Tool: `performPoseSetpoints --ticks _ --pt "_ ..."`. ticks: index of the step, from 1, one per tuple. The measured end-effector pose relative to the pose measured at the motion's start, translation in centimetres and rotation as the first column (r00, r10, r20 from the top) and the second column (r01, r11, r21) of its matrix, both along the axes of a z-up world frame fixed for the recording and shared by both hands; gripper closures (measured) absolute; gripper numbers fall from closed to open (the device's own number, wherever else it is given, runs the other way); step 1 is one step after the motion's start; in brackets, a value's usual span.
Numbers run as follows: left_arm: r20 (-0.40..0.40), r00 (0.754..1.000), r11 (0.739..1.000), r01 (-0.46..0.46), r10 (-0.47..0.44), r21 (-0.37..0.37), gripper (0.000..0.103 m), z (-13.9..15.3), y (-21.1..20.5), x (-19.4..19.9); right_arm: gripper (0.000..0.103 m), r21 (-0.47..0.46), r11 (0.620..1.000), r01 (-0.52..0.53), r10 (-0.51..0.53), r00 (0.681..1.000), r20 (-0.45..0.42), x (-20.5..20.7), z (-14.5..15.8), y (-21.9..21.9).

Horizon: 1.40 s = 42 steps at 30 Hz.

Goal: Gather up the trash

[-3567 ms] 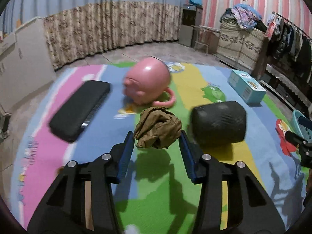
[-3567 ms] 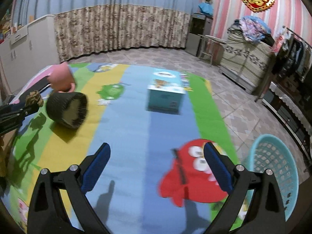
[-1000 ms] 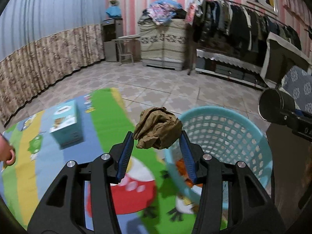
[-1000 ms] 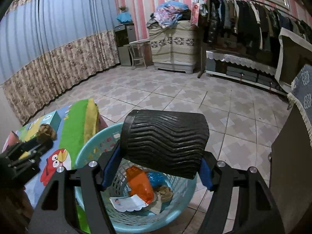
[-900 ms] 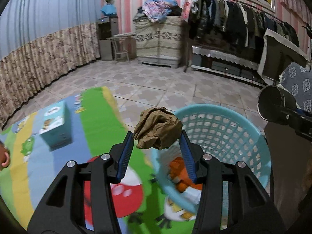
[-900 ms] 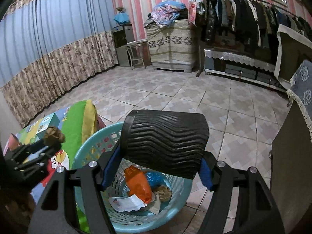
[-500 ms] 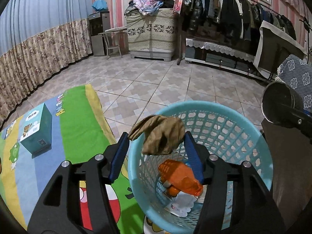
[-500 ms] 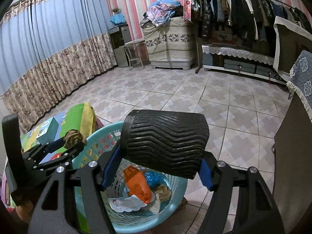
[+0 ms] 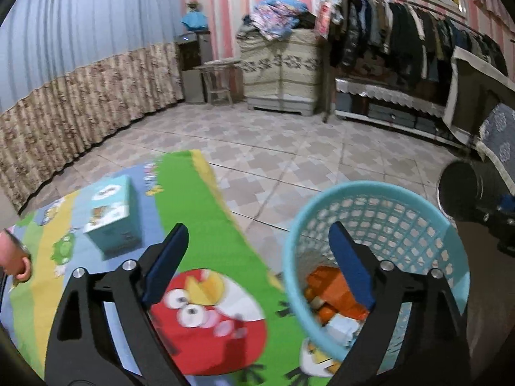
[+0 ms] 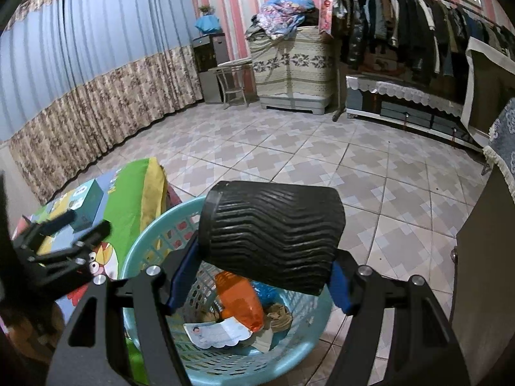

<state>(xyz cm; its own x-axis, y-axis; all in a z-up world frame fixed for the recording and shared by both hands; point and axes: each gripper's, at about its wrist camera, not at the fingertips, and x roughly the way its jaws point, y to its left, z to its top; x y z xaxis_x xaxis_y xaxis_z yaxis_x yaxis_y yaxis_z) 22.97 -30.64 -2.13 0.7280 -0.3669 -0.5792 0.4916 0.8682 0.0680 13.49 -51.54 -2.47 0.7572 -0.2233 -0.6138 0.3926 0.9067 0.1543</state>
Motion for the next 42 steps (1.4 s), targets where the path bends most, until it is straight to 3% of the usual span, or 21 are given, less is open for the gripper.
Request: performPoseSetpoints --ticks 12,17,19,26,42 --pt "0.043 0.986 0.986 -0.163 0.164 -0.032 0.006 2.1 8.8 0.2 0.034 0.018 0.994 -0.105 0.105 0.994 -0.031 4.3 -1.3 5.4" --pt "0.054 0.975 0.977 -0.213 0.214 -0.021 0.006 2.0 11.5 -0.1 0.034 0.025 0.995 -0.100 0.101 0.994 -0.036 5.4 -1.7 6.8" --pt "0.046 0.972 0.973 -0.230 0.231 -0.028 0.006 1.9 12.5 -0.2 0.023 0.031 0.996 -0.086 0.087 0.996 -0.031 5.7 -1.6 7.2" --pt "0.061 0.960 0.961 -0.273 0.275 -0.037 0.006 2.3 15.0 -1.0 0.007 0.009 0.999 -0.047 0.047 0.999 -0.016 5.6 -1.0 7.4" --pt "0.071 0.952 0.955 -0.295 0.296 -0.030 0.006 3.0 18.0 -4.7 0.005 0.015 0.997 -0.075 0.074 0.997 0.028 4.3 0.9 8.5"
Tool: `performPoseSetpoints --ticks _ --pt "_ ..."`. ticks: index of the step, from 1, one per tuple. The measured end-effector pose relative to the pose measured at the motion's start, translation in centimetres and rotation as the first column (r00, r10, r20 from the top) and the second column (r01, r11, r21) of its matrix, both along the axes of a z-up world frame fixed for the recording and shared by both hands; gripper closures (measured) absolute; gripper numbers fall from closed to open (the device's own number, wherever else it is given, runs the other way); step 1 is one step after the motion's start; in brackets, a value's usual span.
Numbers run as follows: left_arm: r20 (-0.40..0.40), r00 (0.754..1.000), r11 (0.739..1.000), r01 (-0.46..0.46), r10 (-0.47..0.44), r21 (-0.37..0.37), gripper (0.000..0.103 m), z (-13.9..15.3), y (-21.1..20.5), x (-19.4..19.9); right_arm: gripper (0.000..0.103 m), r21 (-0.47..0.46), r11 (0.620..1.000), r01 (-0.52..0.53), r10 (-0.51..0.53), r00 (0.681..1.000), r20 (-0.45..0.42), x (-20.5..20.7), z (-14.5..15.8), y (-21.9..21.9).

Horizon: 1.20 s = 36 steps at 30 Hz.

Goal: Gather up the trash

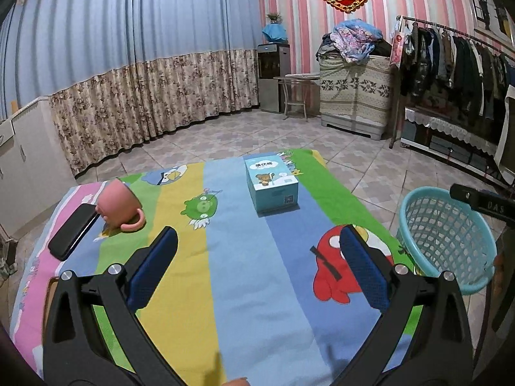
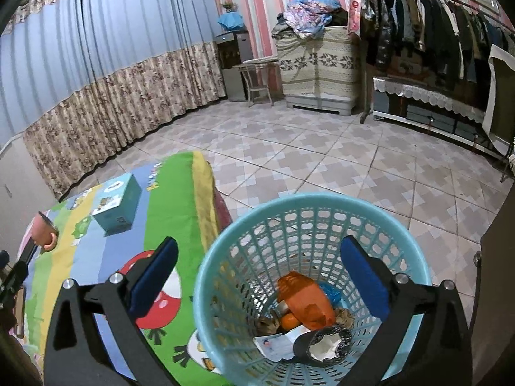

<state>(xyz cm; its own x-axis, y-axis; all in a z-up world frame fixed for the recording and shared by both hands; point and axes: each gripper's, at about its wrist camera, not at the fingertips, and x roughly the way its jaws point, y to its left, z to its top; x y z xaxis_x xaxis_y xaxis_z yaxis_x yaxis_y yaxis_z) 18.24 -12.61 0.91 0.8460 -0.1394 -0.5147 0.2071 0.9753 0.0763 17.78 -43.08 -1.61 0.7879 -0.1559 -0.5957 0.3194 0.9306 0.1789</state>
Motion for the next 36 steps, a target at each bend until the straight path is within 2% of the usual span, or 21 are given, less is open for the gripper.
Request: performPoseSetpoints --ticks 6,11,20,27,36 --pt "-0.003 1.000 1.000 -0.022 0.022 -0.008 0.006 0.3 1.5 -2.1 0.005 -0.044 0.997 -0.064 0.065 0.998 0.010 -0.8 0.9 2.8" --pt "0.004 0.998 0.998 -0.057 0.057 -0.009 0.006 0.7 2.9 -4.1 0.005 -0.041 0.991 -0.128 0.129 0.991 0.027 -1.9 1.7 5.2" --pt "0.010 0.993 0.993 -0.117 0.118 -0.023 0.006 0.6 5.5 -7.7 0.005 -0.089 0.969 -0.232 0.238 0.969 0.068 -5.9 2.9 9.8" --pt "0.043 0.987 0.987 -0.154 0.156 -0.046 0.005 1.3 7.6 -10.1 0.005 -0.132 0.955 -0.267 0.281 0.954 0.102 -8.2 3.8 12.4" --pt "0.061 0.978 0.976 -0.195 0.201 -0.093 0.005 1.5 10.3 -12.5 0.005 -0.163 0.944 -0.286 0.306 0.945 0.114 -12.1 2.8 15.3"
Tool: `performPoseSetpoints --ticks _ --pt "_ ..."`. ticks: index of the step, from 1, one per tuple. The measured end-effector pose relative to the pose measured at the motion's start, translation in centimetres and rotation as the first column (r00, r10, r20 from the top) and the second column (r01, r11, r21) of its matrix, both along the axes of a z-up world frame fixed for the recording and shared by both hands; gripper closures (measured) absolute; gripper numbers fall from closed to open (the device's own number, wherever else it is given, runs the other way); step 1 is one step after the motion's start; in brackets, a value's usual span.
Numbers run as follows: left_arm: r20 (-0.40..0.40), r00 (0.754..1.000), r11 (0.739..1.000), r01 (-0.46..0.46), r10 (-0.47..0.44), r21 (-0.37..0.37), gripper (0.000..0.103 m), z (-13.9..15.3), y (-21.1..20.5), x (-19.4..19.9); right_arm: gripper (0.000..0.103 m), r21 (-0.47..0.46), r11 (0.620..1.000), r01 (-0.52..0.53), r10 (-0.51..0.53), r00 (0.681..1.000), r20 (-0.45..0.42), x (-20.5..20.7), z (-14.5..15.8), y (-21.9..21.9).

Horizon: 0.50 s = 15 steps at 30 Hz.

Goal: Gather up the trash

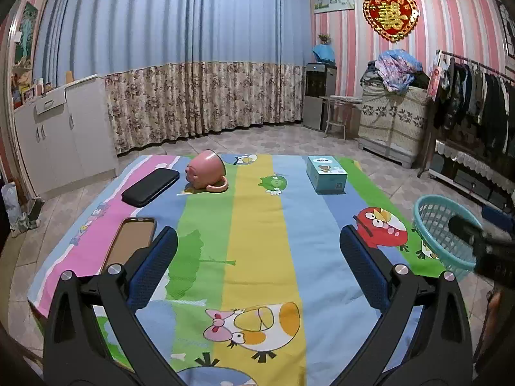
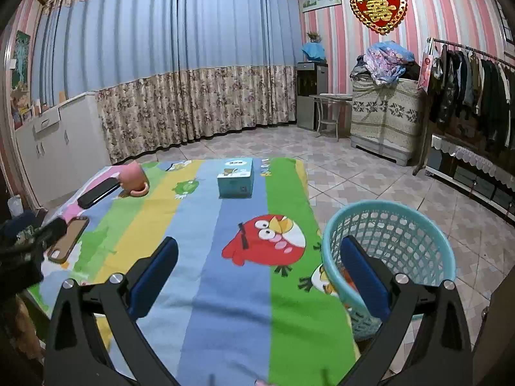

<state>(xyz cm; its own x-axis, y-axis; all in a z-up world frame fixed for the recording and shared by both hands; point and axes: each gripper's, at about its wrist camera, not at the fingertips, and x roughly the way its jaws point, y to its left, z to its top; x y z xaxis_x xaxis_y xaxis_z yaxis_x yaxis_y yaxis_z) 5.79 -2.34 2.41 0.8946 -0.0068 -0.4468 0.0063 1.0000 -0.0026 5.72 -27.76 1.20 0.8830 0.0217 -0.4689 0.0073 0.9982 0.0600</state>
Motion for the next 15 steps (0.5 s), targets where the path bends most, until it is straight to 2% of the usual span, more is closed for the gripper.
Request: performPoseSetpoints --ticks 6,15 --pt "0.033 0.999 1.000 -0.006 0.006 0.016 0.005 0.0 0.1 -1.3 0.005 -0.020 1.000 -0.006 0.007 1.000 0.012 -2.0 -0.5 1.4" --pt "0.027 1.000 1.000 0.007 -0.007 0.012 0.005 -0.8 -0.1 -1.8 0.005 -0.026 1.000 0.009 -0.007 0.999 0.046 -3.2 -0.4 1.5"
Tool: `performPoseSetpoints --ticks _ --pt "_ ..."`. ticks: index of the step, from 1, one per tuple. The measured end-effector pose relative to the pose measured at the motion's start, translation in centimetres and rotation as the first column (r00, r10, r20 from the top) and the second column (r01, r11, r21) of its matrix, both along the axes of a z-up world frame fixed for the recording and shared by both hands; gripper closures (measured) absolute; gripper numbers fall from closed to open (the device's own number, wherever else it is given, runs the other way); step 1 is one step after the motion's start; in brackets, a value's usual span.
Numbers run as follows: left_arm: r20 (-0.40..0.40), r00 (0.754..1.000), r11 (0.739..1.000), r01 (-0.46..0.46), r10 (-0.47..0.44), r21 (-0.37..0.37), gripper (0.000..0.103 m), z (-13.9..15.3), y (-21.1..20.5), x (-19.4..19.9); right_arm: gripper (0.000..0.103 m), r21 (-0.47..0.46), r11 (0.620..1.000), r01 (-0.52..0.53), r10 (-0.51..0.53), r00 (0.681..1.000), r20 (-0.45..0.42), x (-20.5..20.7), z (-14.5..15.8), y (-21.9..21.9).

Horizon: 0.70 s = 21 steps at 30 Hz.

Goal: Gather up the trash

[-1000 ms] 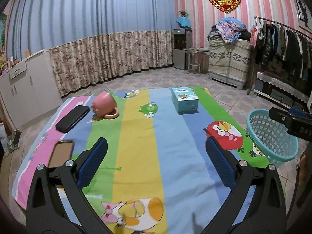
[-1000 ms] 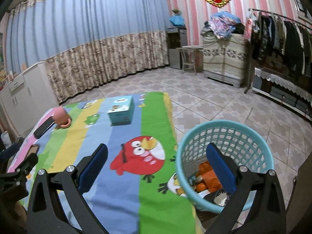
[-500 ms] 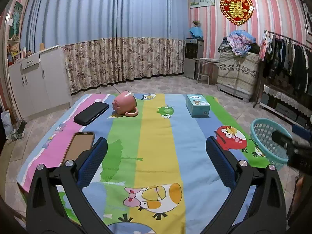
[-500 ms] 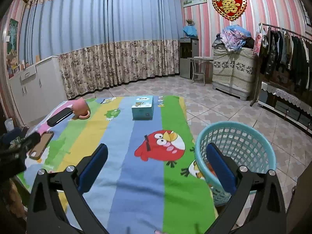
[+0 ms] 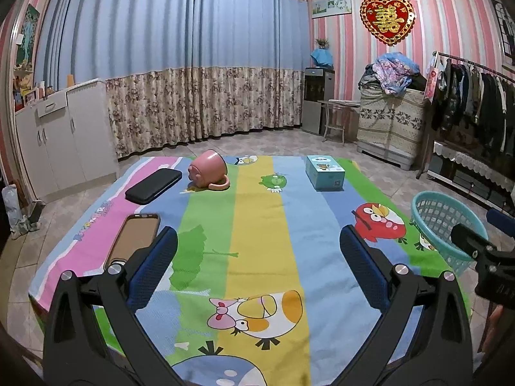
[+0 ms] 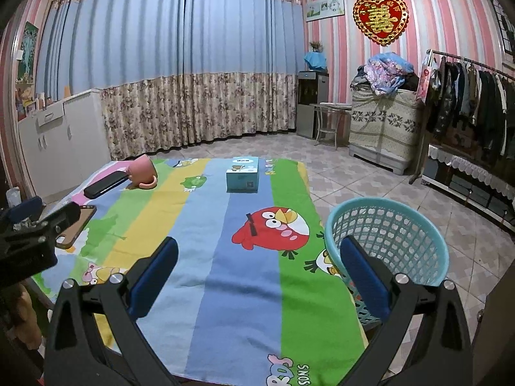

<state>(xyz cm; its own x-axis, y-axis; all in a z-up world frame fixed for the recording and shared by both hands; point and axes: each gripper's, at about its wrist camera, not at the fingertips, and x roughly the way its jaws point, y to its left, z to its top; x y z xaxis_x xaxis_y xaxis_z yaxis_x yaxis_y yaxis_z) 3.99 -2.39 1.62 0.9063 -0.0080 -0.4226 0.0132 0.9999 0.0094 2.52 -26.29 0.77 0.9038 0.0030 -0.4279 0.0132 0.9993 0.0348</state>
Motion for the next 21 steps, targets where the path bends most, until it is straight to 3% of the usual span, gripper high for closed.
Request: performPoseSetpoints --ticks 21 --pt "0.050 0.999 1.000 0.007 -0.008 0.012 0.005 0.33 -1.00 -0.91 0.005 -0.002 0.999 0.040 -0.040 0.998 0.042 -0.58 0.35 -0.70"
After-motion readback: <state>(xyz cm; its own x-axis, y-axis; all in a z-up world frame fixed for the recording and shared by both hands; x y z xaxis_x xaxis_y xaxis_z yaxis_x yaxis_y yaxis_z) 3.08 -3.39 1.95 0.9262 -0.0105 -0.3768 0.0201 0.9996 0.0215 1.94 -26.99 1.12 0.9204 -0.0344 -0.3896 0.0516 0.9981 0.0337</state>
